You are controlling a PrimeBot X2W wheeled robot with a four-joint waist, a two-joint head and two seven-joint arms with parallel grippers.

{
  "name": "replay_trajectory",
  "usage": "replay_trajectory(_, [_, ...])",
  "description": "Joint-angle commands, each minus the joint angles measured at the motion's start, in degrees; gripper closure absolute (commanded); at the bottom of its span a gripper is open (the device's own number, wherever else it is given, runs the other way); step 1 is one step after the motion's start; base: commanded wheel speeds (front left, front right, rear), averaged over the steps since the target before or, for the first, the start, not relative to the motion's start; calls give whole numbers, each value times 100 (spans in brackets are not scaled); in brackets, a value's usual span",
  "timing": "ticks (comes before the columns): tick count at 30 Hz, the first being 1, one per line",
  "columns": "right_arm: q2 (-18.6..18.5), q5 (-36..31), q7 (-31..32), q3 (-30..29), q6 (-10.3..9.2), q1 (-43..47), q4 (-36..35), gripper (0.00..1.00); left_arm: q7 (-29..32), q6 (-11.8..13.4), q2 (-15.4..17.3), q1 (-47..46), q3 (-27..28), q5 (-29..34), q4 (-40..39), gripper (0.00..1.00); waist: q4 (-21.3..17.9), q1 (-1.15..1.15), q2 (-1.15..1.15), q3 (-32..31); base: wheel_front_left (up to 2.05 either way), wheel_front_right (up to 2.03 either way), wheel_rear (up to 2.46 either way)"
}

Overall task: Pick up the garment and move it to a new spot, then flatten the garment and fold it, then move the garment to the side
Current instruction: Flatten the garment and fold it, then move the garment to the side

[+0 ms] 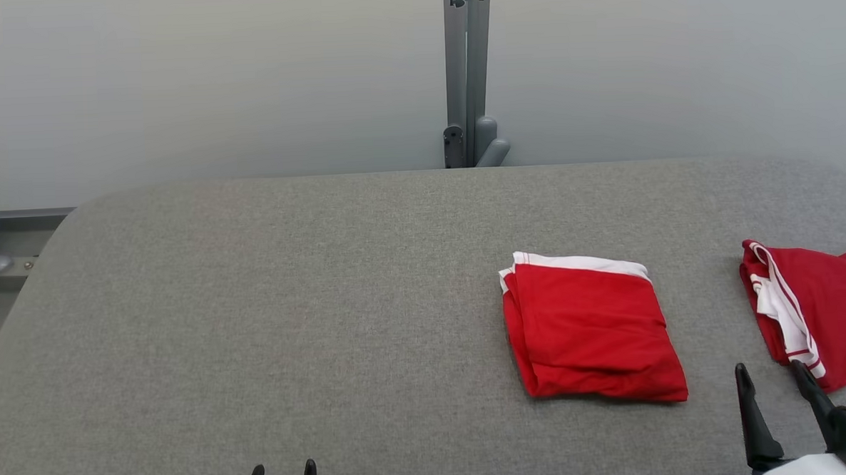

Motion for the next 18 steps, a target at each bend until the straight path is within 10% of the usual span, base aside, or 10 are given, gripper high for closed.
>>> replay_trajectory(1, [-12, 25, -12, -101, -3, 115, 0, 0, -25, -47, 6, 73, 34, 71, -16, 0, -30, 0, 0, -35, 0, 0, 0])
replay_trajectory(18, [168, 266, -12, -507, -3, 125, 31, 0, -25, -75, 7, 103, 40, 95, -226, 0, -48, 0, 0, -65, 0, 0, 0])
